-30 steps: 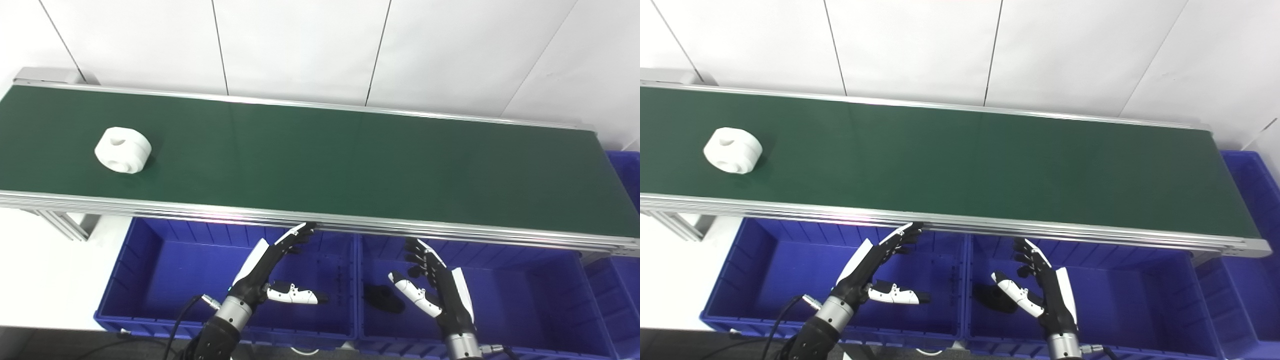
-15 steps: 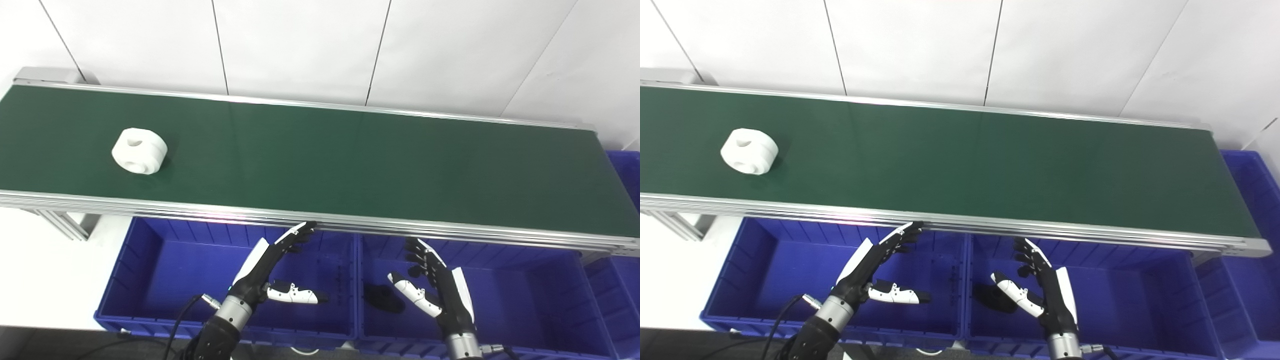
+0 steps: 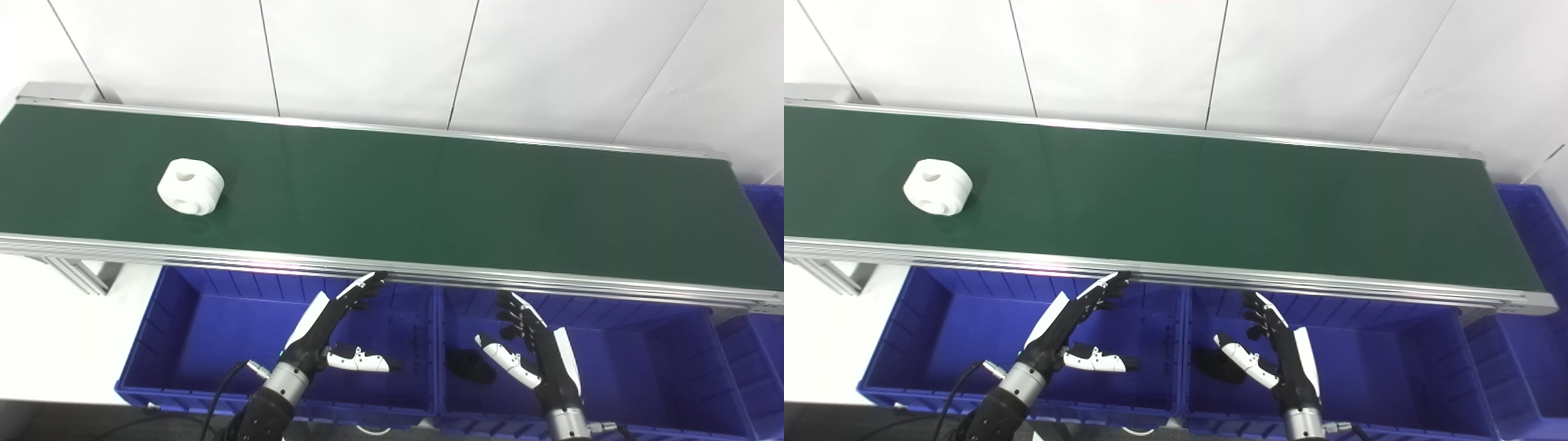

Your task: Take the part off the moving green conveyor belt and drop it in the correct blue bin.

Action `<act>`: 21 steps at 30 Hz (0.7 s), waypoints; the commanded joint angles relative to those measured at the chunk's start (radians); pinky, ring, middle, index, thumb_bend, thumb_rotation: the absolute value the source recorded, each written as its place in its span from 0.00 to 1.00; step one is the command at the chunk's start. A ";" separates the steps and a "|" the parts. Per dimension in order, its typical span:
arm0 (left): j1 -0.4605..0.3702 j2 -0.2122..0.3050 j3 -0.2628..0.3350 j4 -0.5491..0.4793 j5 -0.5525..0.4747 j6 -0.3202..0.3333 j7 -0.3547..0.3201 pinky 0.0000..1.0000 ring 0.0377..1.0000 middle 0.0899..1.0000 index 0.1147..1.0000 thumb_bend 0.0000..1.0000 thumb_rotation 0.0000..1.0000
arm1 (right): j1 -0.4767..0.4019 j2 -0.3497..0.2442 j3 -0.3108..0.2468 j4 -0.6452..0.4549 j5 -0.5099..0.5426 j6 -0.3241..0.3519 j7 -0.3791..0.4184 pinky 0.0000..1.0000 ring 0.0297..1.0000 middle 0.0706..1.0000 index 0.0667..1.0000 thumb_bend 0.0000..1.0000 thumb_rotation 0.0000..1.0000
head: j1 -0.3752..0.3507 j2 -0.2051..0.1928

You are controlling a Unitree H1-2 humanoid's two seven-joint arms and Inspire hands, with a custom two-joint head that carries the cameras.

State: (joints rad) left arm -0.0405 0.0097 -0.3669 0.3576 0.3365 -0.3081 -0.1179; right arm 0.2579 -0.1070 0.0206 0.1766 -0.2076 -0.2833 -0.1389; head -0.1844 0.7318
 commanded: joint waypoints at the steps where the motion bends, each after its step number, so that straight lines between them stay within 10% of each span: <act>1: -0.011 -0.014 -0.004 -0.010 0.006 -0.025 0.019 0.80 0.86 0.88 0.88 0.74 0.32 | -0.009 -0.007 -0.010 0.002 0.013 -0.074 -0.004 0.75 0.80 0.82 0.83 0.65 0.54 | 0.033 -0.006; 11: -0.021 -0.056 -0.027 0.116 0.015 -0.117 0.061 0.81 0.86 0.89 0.89 0.74 0.35 | 0.008 -0.024 -0.031 0.038 -0.036 -0.126 -0.051 0.74 0.79 0.80 0.81 0.55 0.49 | 0.291 -0.125; 21: -0.045 -0.064 -0.049 0.211 0.026 -0.161 0.124 0.80 0.86 0.89 0.89 0.76 0.37 | -0.014 -0.030 -0.028 0.129 -0.044 -0.185 -0.084 0.73 0.79 0.81 0.81 0.53 0.45 | 0.329 -0.188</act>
State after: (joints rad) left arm -0.0568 -0.0442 -0.4124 0.5788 0.3605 -0.4221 -0.0144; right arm 0.2540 -0.1263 -0.0059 0.3140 -0.2578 -0.4074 -0.2080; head 0.1411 0.5492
